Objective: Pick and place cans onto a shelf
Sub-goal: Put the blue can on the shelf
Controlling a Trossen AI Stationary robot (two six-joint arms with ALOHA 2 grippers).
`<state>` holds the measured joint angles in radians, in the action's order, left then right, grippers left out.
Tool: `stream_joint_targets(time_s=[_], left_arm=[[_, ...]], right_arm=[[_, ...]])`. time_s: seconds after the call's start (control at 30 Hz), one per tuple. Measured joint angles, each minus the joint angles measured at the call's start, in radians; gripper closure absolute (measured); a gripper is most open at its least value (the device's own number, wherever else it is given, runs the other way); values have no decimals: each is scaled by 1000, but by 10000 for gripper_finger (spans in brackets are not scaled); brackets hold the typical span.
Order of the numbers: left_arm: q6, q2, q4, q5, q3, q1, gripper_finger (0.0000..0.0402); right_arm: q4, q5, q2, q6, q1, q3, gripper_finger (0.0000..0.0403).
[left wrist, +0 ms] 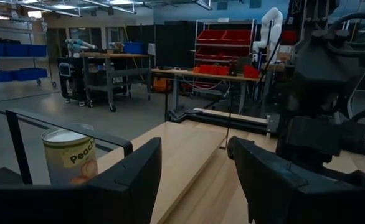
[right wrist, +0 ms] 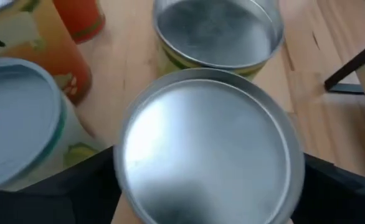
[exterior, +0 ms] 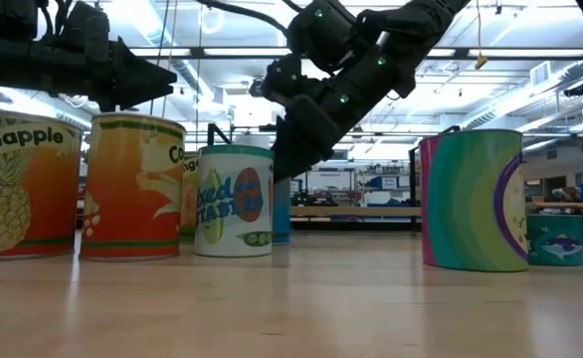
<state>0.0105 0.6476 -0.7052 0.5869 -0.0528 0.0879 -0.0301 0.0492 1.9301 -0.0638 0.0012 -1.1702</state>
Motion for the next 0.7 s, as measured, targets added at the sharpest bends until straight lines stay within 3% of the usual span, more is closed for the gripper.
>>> stream_joint_targets(time_s=[0.23,0.37,0.5,0.7], left_arm=[[0,0,0,0,0,0,196],[5,0,0,0,0,0,196],[5,0,-1,0,0,0,196],[12,0,-1,0,0,0,196]], right_arm=[[66,-37,-14,-17,-31,-14,88],[226,-54,-54,-48,-53,-71,79],[337,4,-92,-103,-78,-146,68],[312,20,-88,-201,-160,-206,72]])
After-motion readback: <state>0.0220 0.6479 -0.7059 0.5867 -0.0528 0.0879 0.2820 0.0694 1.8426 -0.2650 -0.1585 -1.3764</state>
